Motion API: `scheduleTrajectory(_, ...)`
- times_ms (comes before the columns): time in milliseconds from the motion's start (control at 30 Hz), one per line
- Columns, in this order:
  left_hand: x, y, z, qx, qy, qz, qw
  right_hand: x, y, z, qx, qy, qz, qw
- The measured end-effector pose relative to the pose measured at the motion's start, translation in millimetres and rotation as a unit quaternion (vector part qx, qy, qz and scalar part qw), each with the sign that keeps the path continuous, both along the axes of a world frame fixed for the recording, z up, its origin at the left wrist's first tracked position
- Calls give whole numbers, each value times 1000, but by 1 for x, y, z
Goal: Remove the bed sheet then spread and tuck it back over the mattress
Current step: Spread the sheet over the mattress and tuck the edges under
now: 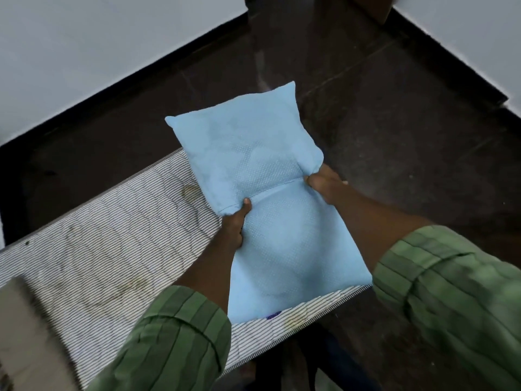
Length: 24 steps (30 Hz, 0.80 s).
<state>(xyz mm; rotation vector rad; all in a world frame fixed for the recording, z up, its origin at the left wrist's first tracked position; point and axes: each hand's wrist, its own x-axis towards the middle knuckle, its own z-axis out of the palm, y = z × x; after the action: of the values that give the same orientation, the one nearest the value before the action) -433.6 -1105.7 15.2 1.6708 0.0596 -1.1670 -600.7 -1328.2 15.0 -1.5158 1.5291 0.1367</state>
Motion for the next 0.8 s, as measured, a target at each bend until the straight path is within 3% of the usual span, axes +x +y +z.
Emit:
scheduleTrajectory(100,-15,-25,6,10,14,-14,1000,-17,-24,-12,22,39,-23,999)
scheduleTrajectory(200,-21,-41,-2,20,15,-25,999,-27,-46,-26,23,19,-13,999)
scheduleTrajectory(333,-16,-49,-28,123,-42,-63,989,-37,-47,-18,-2,80,104,991)
scheduleTrajectory(433,-30,-55,-23,278,-101,-222,929,-27,-22,-12,-9,85,182,980)
scheduleTrajectory(533,-59,-57,0,333,-227,-299,865,-13,6,-14,-16,78,182,980)
scheduleTrajectory(667,-67,-45,3,325,-250,-312,857,0,29,-8,-47,110,147,982)
scheduleTrajectory(800,-64,-28,11,252,-267,-335,868,2,46,7,-117,145,137,973)
